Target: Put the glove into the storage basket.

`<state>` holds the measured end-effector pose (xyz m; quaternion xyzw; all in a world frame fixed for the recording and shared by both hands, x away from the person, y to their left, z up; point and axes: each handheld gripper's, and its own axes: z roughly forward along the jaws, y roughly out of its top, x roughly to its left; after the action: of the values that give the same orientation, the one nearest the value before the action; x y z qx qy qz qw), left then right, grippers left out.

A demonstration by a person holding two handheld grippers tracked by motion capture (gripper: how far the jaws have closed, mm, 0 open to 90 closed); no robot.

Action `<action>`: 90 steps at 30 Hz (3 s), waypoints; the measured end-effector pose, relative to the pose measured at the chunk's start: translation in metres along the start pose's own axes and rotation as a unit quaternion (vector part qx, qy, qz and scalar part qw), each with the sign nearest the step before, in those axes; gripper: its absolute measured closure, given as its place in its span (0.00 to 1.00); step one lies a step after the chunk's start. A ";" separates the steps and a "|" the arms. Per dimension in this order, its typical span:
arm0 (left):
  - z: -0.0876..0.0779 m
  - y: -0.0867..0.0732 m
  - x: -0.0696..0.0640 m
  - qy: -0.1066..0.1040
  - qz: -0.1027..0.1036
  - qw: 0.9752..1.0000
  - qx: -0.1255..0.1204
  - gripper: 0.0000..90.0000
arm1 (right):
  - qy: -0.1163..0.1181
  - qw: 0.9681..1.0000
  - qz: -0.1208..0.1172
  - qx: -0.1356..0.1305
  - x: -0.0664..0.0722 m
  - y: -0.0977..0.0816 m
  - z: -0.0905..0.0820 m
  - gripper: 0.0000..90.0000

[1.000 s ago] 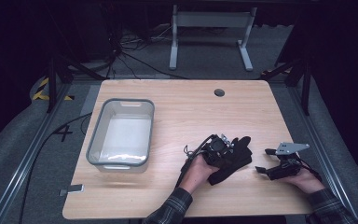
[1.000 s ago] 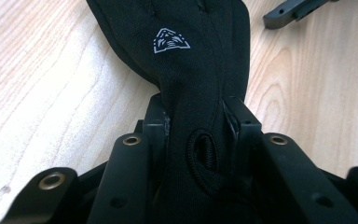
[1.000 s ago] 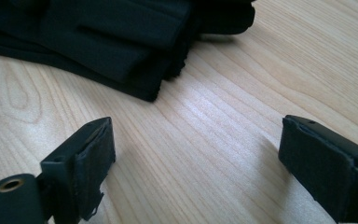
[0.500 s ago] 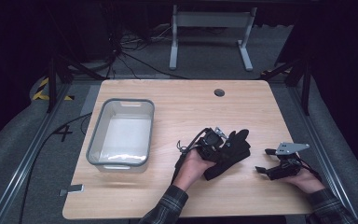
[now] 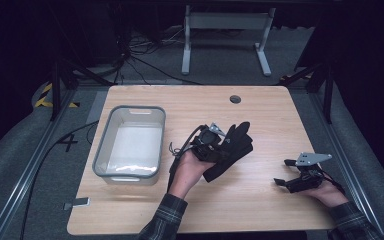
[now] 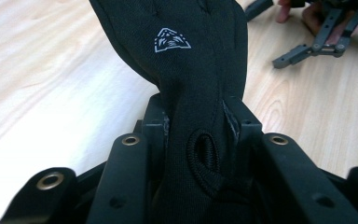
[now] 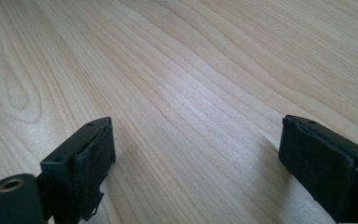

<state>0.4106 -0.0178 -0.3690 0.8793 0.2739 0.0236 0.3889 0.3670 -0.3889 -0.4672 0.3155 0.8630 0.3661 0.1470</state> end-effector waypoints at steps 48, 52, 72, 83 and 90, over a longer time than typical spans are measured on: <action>-0.139 -0.100 0.114 0.195 -0.141 0.970 -0.021 0.74 | -0.001 1.000 0.000 0.000 0.000 0.000 0.000 0.12; -0.137 -0.109 0.121 0.199 -0.152 0.968 -0.013 0.74 | -0.001 1.000 0.000 0.000 0.000 0.000 0.000 0.12; -0.116 -0.130 0.150 0.209 -0.196 0.957 0.046 0.56 | -0.001 1.000 0.000 0.000 0.000 0.000 0.000 0.13; -0.125 -0.127 0.146 0.224 -0.198 0.954 0.014 0.29 | -0.001 1.000 0.000 0.000 0.000 0.000 0.000 0.13; -0.126 -0.109 0.124 0.198 -0.179 0.963 -0.021 0.25 | -0.001 1.000 0.000 0.000 0.000 0.000 0.000 0.12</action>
<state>0.4339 0.1883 -0.3785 0.7852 0.4979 0.1329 0.3434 0.3670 -0.3888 -0.4672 0.3154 0.8632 0.3655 0.1476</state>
